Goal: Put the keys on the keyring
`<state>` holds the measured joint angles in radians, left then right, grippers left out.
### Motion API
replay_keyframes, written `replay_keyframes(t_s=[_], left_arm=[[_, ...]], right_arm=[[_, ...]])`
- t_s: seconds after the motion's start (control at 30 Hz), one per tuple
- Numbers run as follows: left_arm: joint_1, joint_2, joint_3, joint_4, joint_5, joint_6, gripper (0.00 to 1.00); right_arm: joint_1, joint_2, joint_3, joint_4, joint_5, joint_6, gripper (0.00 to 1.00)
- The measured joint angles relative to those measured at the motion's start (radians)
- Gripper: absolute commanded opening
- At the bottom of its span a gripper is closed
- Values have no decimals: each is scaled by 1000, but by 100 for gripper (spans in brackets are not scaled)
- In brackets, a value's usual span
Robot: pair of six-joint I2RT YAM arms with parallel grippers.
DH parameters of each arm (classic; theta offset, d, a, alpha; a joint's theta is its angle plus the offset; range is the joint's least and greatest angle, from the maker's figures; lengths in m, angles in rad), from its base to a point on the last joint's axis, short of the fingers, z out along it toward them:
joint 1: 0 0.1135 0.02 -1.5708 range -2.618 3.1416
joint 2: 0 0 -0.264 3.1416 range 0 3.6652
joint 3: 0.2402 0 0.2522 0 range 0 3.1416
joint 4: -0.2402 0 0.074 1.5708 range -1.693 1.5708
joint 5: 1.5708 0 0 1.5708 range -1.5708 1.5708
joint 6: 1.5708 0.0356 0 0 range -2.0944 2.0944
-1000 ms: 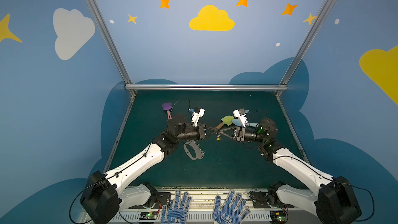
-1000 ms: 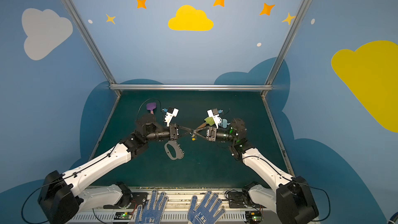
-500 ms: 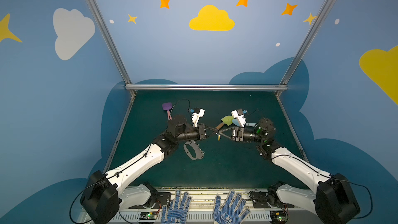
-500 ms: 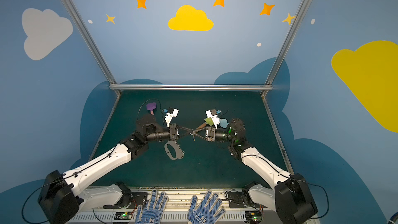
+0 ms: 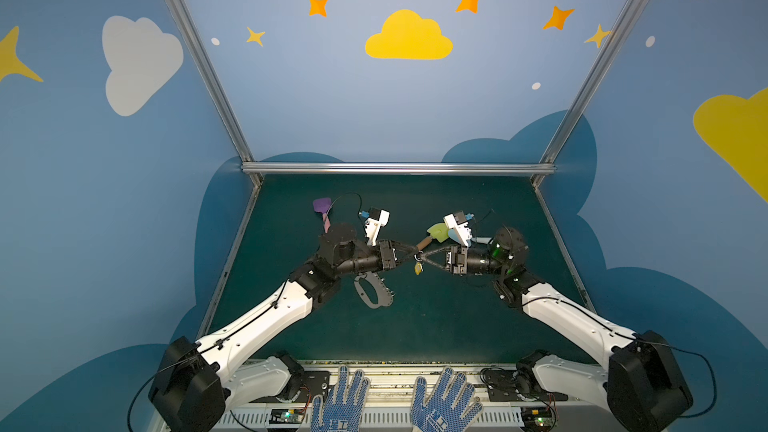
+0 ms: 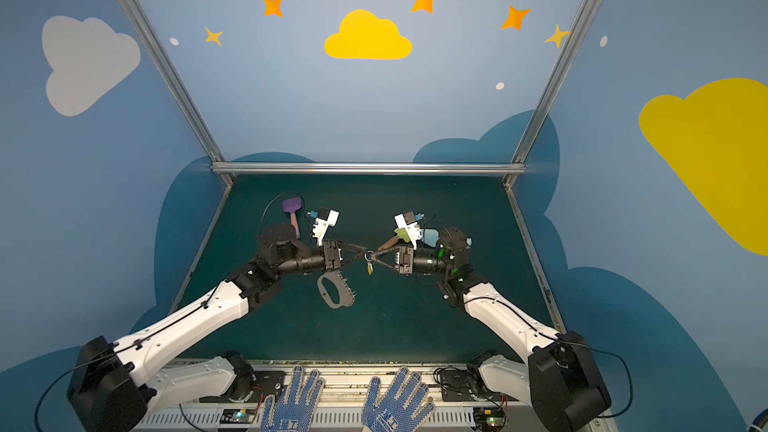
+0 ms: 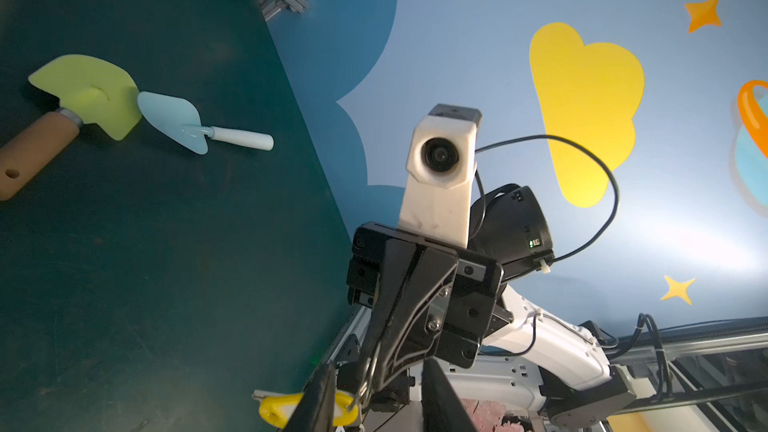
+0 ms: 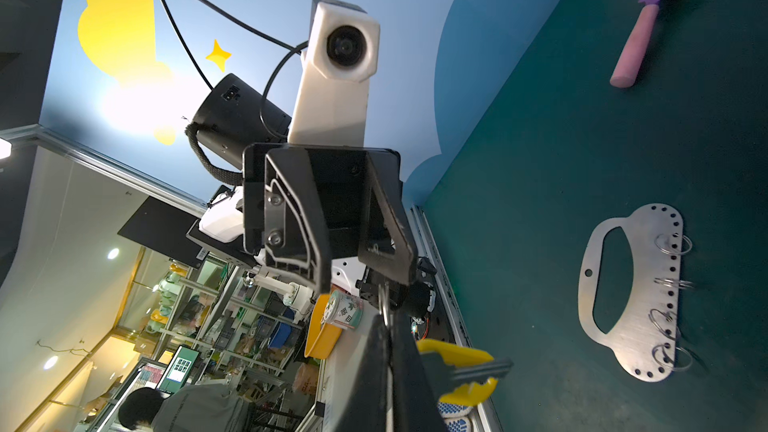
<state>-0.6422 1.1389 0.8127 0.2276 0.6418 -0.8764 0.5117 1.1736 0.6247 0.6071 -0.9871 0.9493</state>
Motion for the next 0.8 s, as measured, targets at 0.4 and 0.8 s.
replay_keyframes(t_s=[0.4, 0.8], left_arm=[[15, -21, -23, -43, -45, 3, 28], [13, 42, 5, -207, -161, 11, 40]], right_arm=[[-8, -18, 12, -96, 28, -82, 0], [84, -57, 134, -494, 285, -449, 0]])
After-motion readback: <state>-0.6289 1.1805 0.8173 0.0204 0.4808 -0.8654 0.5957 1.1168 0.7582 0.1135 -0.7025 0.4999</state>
